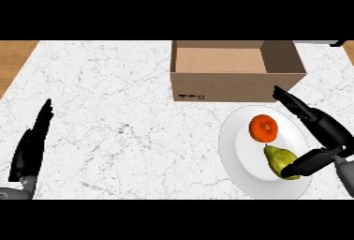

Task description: Pick the squash from the plate and place it in the cardboard box

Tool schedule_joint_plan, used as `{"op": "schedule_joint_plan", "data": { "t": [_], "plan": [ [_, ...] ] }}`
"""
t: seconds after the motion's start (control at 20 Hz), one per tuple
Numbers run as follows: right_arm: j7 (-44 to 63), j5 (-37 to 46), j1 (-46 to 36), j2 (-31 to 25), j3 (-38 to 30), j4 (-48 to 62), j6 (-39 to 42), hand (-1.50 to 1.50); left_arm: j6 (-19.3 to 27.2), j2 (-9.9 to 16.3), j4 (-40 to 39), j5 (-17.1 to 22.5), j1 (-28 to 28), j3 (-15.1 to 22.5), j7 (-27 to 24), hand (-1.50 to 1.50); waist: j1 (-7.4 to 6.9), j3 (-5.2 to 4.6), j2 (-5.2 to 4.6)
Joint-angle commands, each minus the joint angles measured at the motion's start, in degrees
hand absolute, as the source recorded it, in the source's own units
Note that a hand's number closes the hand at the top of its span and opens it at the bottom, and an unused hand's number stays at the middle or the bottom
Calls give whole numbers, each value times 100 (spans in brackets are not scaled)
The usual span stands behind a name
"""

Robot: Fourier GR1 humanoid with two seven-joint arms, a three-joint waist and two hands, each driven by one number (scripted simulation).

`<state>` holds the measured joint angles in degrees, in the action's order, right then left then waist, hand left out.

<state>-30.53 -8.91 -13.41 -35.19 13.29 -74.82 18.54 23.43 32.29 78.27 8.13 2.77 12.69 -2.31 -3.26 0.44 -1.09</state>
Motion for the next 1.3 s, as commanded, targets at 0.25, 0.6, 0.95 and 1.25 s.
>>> {"op": "schedule_joint_plan", "data": {
  "t": [0.25, 0.6, 0.95, 1.25],
  "plan": [
    [-2835, 894, -825, -612, 116, 1740, 1122, -150, -156, 203, -365, -154, 571, -63, 438, 0, 68, -4, -24],
    [-2874, 2581, -1845, -1116, 989, 2231, 143, -150, -430, 323, -479, -111, 701, -151, 416, 0, -37, -28, -10],
    [-2504, 3860, -2678, -911, 1945, 2726, -60, -150, -506, 373, -422, -138, 530, -268, 466, 0, 48, -40, 54],
    [-2314, 4487, -3124, -160, 2263, 3438, 6, -150, -514, 213, -513, -248, 410, -423, 364, 0, 179, -42, 83]
  ]
}}
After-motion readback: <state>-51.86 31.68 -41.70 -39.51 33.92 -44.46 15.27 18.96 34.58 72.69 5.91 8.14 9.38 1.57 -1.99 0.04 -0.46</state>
